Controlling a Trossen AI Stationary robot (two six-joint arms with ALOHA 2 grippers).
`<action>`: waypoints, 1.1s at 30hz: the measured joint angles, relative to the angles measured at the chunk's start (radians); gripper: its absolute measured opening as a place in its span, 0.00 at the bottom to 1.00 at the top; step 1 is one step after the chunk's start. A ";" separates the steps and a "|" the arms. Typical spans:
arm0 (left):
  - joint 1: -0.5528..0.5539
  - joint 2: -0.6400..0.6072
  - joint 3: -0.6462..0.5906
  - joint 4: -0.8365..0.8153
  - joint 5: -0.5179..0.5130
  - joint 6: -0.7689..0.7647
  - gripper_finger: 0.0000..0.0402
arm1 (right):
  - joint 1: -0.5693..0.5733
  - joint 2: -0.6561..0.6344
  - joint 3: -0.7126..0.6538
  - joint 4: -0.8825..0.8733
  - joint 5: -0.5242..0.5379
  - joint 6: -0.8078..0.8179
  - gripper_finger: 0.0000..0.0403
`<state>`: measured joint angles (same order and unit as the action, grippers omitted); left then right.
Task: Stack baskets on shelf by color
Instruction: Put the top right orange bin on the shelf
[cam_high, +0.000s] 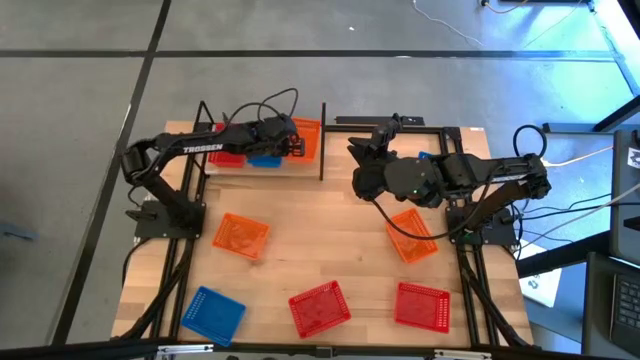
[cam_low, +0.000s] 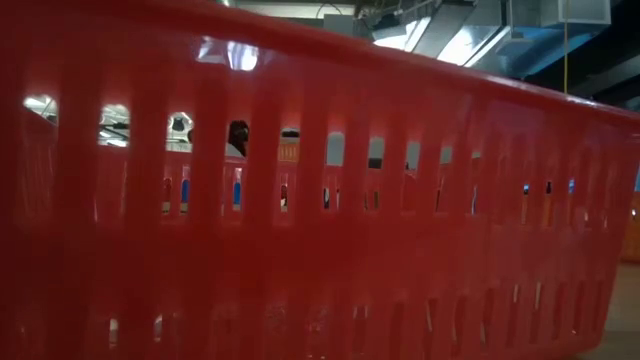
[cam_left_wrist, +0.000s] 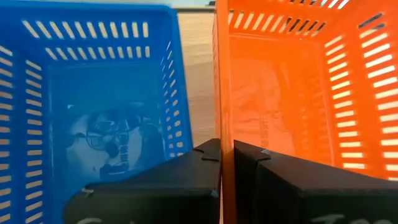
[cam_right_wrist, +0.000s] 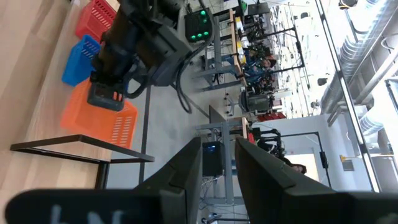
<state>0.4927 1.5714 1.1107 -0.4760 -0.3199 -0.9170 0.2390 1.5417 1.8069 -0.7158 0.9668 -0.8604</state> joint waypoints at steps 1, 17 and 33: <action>0.000 0.007 0.000 -0.001 0.003 -0.001 0.00 | 0.000 0.000 0.000 0.000 0.000 0.000 0.25; 0.006 0.067 0.000 0.015 0.015 -0.039 0.00 | 0.000 0.000 0.000 0.000 0.000 0.000 0.25; 0.009 0.073 0.000 0.014 0.022 -0.011 0.00 | 0.000 0.000 0.000 -0.010 0.000 0.000 0.25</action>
<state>0.5017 1.6447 1.1107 -0.4618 -0.2982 -0.9276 0.2388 1.5421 1.8065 -0.7258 0.9668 -0.8600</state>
